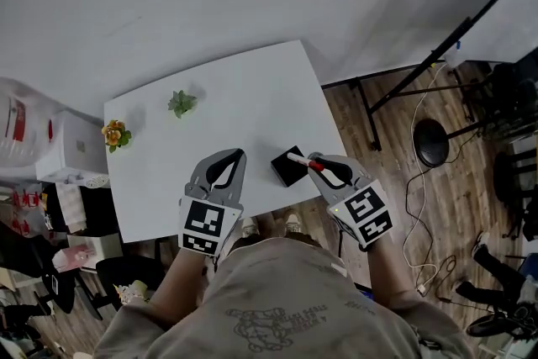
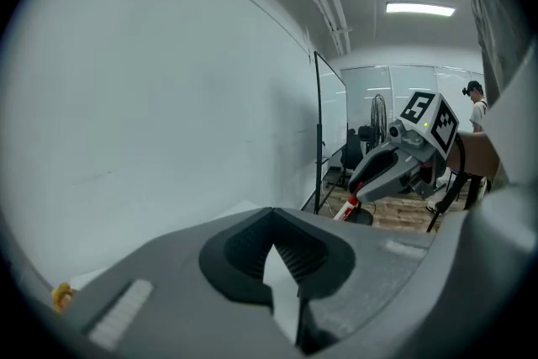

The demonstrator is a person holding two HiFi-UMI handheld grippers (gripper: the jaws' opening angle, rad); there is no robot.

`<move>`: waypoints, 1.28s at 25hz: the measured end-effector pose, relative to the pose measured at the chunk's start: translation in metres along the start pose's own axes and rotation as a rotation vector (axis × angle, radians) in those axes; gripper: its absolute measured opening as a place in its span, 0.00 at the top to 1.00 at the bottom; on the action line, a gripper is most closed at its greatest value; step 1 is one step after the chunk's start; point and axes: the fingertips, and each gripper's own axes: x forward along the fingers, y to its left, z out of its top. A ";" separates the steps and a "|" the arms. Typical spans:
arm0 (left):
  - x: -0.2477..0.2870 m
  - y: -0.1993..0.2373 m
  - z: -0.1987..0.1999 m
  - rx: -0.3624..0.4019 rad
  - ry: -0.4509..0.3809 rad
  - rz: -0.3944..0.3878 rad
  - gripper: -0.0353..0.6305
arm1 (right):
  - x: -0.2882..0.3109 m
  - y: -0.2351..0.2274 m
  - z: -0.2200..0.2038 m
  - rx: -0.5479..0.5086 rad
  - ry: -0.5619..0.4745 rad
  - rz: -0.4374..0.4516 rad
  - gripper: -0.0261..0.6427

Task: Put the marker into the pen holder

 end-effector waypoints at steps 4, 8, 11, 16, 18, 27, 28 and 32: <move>0.010 -0.005 -0.026 -0.024 0.054 -0.023 0.94 | 0.022 0.003 -0.027 0.016 0.082 0.026 0.82; 0.014 -0.012 -0.047 -0.056 0.095 -0.045 0.94 | 0.044 0.004 -0.054 0.027 0.162 0.040 0.82; 0.013 -0.015 -0.057 -0.073 0.111 -0.052 0.94 | 0.058 0.009 -0.072 0.021 0.217 0.058 0.82; 0.011 -0.022 -0.070 -0.085 0.132 -0.068 0.94 | 0.073 0.018 -0.098 0.020 0.289 0.079 0.82; 0.009 -0.024 -0.075 -0.086 0.141 -0.073 0.94 | 0.079 0.022 -0.105 0.010 0.310 0.080 0.82; 0.002 -0.024 -0.090 -0.101 0.161 -0.065 0.94 | 0.095 0.035 -0.121 -0.061 0.401 0.124 0.81; 0.001 -0.024 -0.090 -0.102 0.161 -0.064 0.94 | 0.096 0.036 -0.122 -0.062 0.406 0.126 0.81; -0.001 -0.022 -0.089 -0.103 0.159 -0.055 0.94 | 0.096 0.036 -0.122 -0.053 0.402 0.127 0.78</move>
